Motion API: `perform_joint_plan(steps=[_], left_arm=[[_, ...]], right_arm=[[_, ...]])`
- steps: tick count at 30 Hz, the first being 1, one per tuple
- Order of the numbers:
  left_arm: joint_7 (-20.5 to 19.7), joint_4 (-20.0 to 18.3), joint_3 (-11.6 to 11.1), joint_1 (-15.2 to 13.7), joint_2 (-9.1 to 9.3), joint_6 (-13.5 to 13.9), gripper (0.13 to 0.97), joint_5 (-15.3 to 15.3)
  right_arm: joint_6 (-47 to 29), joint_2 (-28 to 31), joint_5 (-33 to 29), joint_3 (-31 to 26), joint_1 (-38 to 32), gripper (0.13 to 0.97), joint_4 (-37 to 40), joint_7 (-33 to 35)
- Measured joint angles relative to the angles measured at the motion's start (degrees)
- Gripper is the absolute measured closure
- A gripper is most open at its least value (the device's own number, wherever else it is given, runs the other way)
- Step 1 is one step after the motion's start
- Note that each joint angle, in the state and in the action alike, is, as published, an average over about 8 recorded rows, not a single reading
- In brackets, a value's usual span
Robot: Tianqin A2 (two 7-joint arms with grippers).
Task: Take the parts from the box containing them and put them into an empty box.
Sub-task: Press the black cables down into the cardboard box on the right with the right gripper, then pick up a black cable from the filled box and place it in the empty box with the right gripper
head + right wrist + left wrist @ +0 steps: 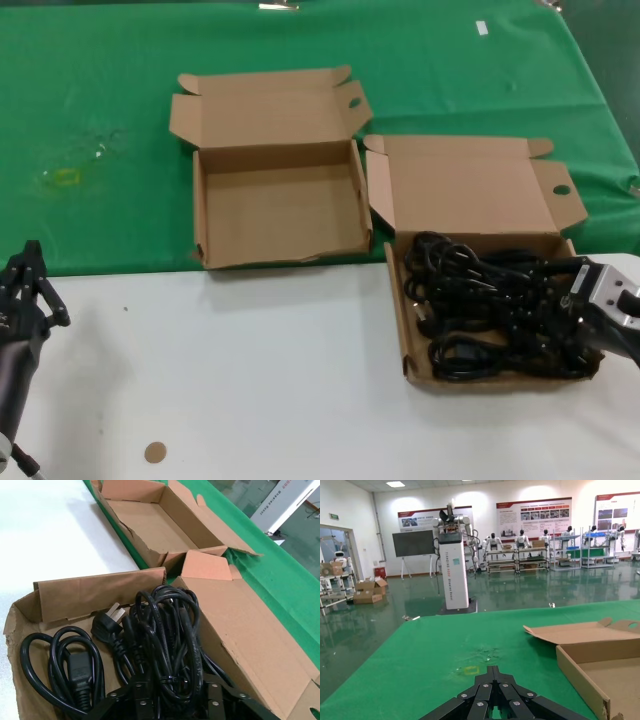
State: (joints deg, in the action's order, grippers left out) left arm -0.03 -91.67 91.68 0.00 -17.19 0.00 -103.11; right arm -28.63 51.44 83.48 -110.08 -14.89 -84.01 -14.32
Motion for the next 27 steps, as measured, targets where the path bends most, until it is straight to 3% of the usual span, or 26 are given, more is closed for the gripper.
perform_joint_plan(steps=[5, 13, 27], left_arm=[[0.00, 0.00, 0.00, 0.00, 0.00, 0.00, 0.953, 0.00], [0.00, 0.00, 0.00, 0.00, 0.00, 0.00, 0.953, 0.00], [0.00, 0.00, 0.00, 0.00, 0.00, 0.00, 0.953, 0.00]], right_arm=[[-0.87, -0.61, -0.63, 1.03, 0.30, 0.710, -0.20, 0.21], [-2.04, -1.16, -1.32, 2.55, 0.85, 0.844, -0.97, 0.46], [-4.56, -3.01, -6.84, 3.82, -1.87, 0.853, -4.70, -2.86]])
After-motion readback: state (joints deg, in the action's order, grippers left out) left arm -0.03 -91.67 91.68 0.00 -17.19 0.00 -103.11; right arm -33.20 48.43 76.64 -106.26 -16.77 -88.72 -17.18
